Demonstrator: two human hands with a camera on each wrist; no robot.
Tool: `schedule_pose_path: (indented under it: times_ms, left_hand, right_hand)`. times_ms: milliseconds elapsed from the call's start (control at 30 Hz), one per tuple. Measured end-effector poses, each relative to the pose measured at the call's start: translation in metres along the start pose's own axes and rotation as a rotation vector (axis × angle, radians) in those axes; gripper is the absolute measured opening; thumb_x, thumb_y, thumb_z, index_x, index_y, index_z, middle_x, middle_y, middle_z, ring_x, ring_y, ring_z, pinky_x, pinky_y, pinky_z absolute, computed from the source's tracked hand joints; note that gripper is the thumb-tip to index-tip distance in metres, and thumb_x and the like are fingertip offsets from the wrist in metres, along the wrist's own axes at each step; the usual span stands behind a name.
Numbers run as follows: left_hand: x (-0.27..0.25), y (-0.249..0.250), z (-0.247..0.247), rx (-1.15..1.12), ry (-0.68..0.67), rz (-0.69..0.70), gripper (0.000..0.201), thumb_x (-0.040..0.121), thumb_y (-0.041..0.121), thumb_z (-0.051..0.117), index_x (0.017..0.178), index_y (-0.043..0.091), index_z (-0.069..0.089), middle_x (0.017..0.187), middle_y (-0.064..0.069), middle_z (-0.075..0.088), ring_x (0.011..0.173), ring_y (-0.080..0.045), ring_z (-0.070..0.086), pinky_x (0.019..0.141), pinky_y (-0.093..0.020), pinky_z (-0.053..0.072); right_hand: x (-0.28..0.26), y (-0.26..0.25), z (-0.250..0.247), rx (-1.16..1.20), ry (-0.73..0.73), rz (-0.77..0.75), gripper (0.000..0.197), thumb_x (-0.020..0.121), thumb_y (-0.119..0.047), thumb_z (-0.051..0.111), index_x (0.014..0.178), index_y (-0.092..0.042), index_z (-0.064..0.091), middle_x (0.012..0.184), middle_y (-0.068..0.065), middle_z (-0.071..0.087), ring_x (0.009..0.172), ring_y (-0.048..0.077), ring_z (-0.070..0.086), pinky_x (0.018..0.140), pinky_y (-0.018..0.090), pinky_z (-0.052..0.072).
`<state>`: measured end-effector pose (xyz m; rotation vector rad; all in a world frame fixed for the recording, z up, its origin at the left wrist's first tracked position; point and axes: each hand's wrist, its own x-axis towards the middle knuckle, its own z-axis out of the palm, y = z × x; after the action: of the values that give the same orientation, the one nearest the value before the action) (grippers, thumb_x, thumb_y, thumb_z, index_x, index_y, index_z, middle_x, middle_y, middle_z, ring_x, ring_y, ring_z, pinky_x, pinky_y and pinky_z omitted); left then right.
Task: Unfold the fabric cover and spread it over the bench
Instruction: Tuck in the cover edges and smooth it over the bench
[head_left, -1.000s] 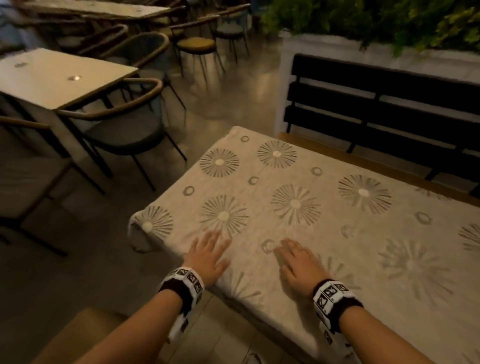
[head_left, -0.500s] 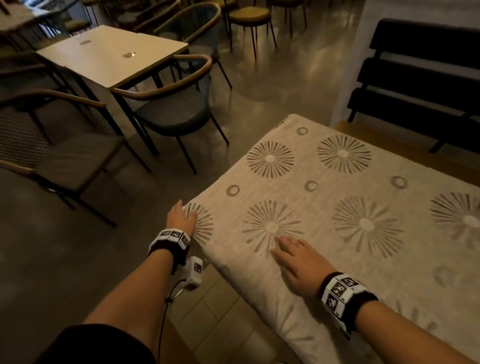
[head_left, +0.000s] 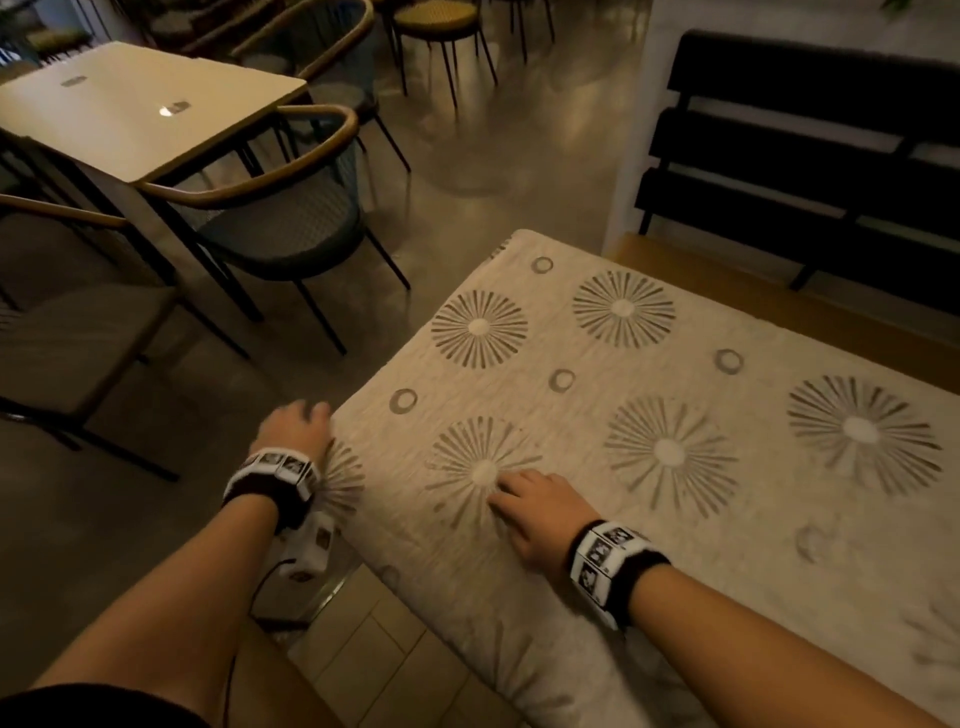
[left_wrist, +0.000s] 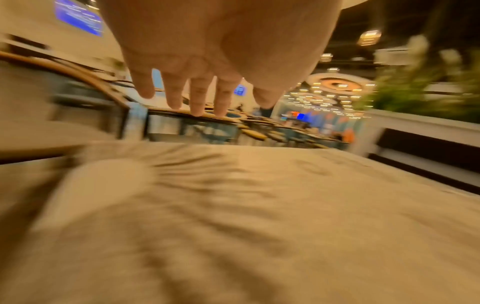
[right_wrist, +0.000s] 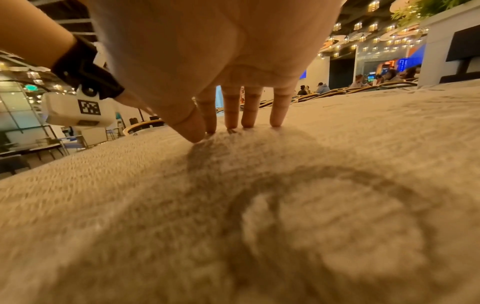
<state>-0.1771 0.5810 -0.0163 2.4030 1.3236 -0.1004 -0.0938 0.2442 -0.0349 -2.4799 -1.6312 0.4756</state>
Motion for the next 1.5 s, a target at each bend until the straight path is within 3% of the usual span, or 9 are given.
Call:
schedule_pose_path:
  times_ms: [200, 433, 533, 733, 933, 1133, 1300, 1367, 1500]
  left_hand:
    - [-0.074, 0.129, 0.066, 0.163, -0.298, 0.642, 0.048, 0.093, 0.041, 0.049, 0.133, 0.015, 0.052, 0.135, -0.008, 0.051, 0.126, -0.028, 0.045, 0.104, -0.04, 0.038]
    - [-0.204, 0.151, 0.121, 0.005, -0.35, 0.995, 0.054, 0.085, 0.049, 0.041, 0.118, 0.013, 0.065, 0.115, -0.007, 0.065, 0.109, -0.025, 0.058, 0.097, -0.032, 0.042]
    - [-0.217, 0.159, 0.129, 0.075, -0.448, 0.96, 0.048, 0.092, 0.044, 0.046, 0.133, 0.019, 0.053, 0.133, 0.001, 0.053, 0.124, -0.015, 0.046, 0.103, -0.023, 0.03]
    - [-0.127, 0.209, 0.092, 0.177, -0.354, 0.821, 0.059, 0.091, 0.042, 0.053, 0.143, 0.017, 0.04, 0.146, -0.005, 0.042, 0.132, -0.024, 0.041, 0.108, -0.034, 0.033]
    - [0.02, 0.246, 0.055, 0.135, -0.252, 0.687, 0.054, 0.091, 0.032, 0.057, 0.14, 0.014, 0.044, 0.142, -0.011, 0.046, 0.128, -0.029, 0.046, 0.106, -0.036, 0.038]
    - [0.169, 0.285, 0.057, 0.08, -0.209, 0.752, 0.056, 0.094, 0.028, 0.051, 0.145, 0.011, 0.036, 0.147, -0.013, 0.037, 0.132, -0.033, 0.04, 0.108, -0.04, 0.035]
    - [0.232, 0.321, 0.074, 0.069, -0.396, 0.718, 0.059, 0.1, 0.035, 0.04, 0.153, 0.025, 0.018, 0.157, -0.009, 0.022, 0.14, -0.03, 0.032, 0.113, -0.038, 0.028]
    - [0.246, 0.334, 0.08, 0.092, -0.46, 0.775, 0.058, 0.1, 0.034, 0.042, 0.153, 0.027, 0.019, 0.154, -0.009, 0.032, 0.137, -0.028, 0.039, 0.111, -0.037, 0.032]
    - [0.267, 0.348, 0.087, -0.107, -0.424, 0.75, 0.045, 0.092, 0.018, 0.057, 0.137, 0.023, 0.051, 0.128, -0.009, 0.06, 0.11, -0.026, 0.06, 0.086, -0.026, 0.046]
  right_hand:
    - [0.0, 0.006, -0.019, 0.086, -0.042, 0.079, 0.04, 0.081, -0.035, 0.039, 0.106, -0.014, 0.062, 0.111, 0.012, 0.058, 0.101, 0.036, 0.054, 0.079, 0.043, 0.048]
    - [-0.119, 0.062, -0.014, 0.255, 0.045, 0.42, 0.04, 0.082, -0.033, 0.038, 0.111, -0.02, 0.063, 0.114, 0.005, 0.06, 0.106, 0.029, 0.056, 0.088, 0.041, 0.047]
    - [-0.177, 0.079, -0.01, 0.282, 0.009, 0.528, 0.041, 0.087, -0.029, 0.04, 0.121, -0.018, 0.061, 0.13, 0.004, 0.054, 0.121, 0.027, 0.05, 0.101, 0.037, 0.04]
    - [-0.146, 0.115, -0.046, 0.252, 0.048, 0.54, 0.038, 0.092, -0.029, 0.042, 0.124, -0.019, 0.059, 0.134, 0.002, 0.053, 0.122, 0.024, 0.048, 0.1, 0.037, 0.041]
    - [-0.003, 0.142, -0.1, 0.233, 0.068, 0.438, 0.044, 0.091, -0.026, 0.042, 0.133, -0.018, 0.054, 0.139, 0.001, 0.048, 0.127, 0.024, 0.045, 0.104, 0.036, 0.039]
    - [0.156, 0.198, -0.139, 0.227, 0.131, 0.524, 0.044, 0.094, -0.023, 0.045, 0.137, -0.018, 0.048, 0.145, 0.004, 0.043, 0.132, 0.022, 0.041, 0.109, 0.031, 0.032]
    - [0.242, 0.235, -0.157, 0.121, 0.081, 0.565, 0.047, 0.094, -0.027, 0.042, 0.14, -0.022, 0.043, 0.149, 0.003, 0.038, 0.136, 0.026, 0.036, 0.109, 0.035, 0.032]
    - [0.269, 0.248, -0.162, 0.044, 0.042, 0.558, 0.051, 0.093, -0.029, 0.042, 0.144, -0.024, 0.038, 0.153, 0.002, 0.031, 0.139, 0.026, 0.032, 0.111, 0.039, 0.031]
    - [0.315, 0.268, -0.162, -0.016, -0.013, 0.545, 0.055, 0.095, -0.028, 0.038, 0.149, -0.024, 0.027, 0.157, 0.003, 0.023, 0.141, 0.027, 0.028, 0.112, 0.039, 0.028]
